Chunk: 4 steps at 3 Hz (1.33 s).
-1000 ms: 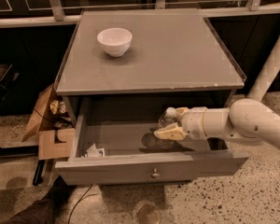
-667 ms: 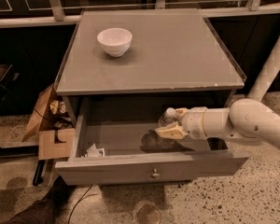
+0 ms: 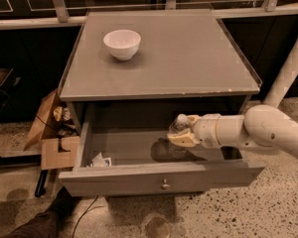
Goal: Pick water bottle from top drawer and place on counter
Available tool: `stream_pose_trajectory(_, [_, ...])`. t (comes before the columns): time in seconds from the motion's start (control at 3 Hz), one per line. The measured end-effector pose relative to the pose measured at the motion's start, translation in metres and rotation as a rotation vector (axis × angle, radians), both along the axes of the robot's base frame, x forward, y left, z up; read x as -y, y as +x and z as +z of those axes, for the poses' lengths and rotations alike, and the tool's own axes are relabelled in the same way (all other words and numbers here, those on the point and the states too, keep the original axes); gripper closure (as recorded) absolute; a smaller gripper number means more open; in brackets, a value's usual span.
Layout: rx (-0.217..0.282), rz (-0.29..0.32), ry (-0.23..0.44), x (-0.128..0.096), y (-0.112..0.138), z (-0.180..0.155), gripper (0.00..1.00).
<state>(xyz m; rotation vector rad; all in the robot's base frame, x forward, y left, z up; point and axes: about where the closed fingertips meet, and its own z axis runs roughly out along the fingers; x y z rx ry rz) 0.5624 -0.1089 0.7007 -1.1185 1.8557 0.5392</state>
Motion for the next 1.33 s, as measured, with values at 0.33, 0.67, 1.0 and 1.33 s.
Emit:
stream_pose_trajectory(0.33, [-0.006, 0.009, 0.013, -0.002, -0.004, 0.009, 1.00])
stream_pose_trajectory(0.67, [-0.024, 0.032, 0.041, -0.004, -0.013, 0.044, 1.00])
stream_pose_trajectory(1.0, [-0.044, 0.044, 0.031, -0.008, -0.018, 0.095, 1.00])
stream_pose_trajectory(1.33, [-0.034, -0.006, -0.024, -0.015, -0.009, 0.170, 1.00])
